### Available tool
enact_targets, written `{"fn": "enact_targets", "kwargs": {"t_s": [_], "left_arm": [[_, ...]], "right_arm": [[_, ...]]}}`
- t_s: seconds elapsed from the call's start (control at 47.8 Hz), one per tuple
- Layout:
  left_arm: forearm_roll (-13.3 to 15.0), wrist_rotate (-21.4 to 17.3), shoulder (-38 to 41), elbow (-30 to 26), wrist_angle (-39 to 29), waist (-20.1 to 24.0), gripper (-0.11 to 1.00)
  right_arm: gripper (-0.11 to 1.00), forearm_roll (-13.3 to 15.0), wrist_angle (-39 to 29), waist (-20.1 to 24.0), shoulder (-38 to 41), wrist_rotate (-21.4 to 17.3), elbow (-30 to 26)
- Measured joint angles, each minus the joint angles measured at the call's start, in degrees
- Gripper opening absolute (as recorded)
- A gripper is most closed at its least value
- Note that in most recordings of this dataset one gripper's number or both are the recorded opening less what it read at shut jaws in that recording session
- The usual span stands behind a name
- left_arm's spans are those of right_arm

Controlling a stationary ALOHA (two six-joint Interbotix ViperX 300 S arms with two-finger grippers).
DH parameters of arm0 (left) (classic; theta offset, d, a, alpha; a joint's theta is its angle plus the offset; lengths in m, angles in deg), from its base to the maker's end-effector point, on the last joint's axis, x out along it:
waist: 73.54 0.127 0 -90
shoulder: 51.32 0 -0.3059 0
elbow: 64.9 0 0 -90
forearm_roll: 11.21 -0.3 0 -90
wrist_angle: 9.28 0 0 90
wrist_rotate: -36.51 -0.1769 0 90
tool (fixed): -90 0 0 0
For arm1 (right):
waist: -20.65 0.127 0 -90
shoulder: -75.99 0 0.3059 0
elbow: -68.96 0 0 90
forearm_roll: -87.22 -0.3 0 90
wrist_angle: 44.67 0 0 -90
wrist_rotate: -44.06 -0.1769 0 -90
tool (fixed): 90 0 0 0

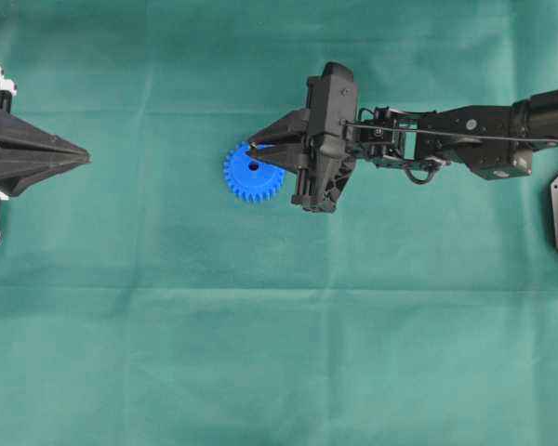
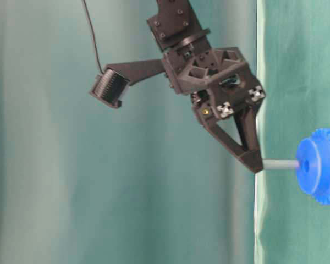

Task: Insert the shaft placed at a random location into the center hole of the medium gear at another random location.
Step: 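Carry the shaft with the right gripper over the blue gear's center hole, then lower the shaft with the right gripper into the gear's center hole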

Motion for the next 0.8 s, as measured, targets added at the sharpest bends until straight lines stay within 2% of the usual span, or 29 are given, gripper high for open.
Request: {"fn": "enact_targets", "kwargs": {"t_s": [0.586, 0.796], "left_arm": [[0.0, 0.0, 0.1, 0.0, 0.0, 0.0, 0.00], [0.0, 0.0, 0.1, 0.0, 0.0, 0.0, 0.00]], "right_arm": [[0.13, 0.0, 0.0, 0.0, 0.8, 0.0, -0.4], [0.13, -0.1, -1.9, 0.0, -2.8, 0.0, -0.4]]}}
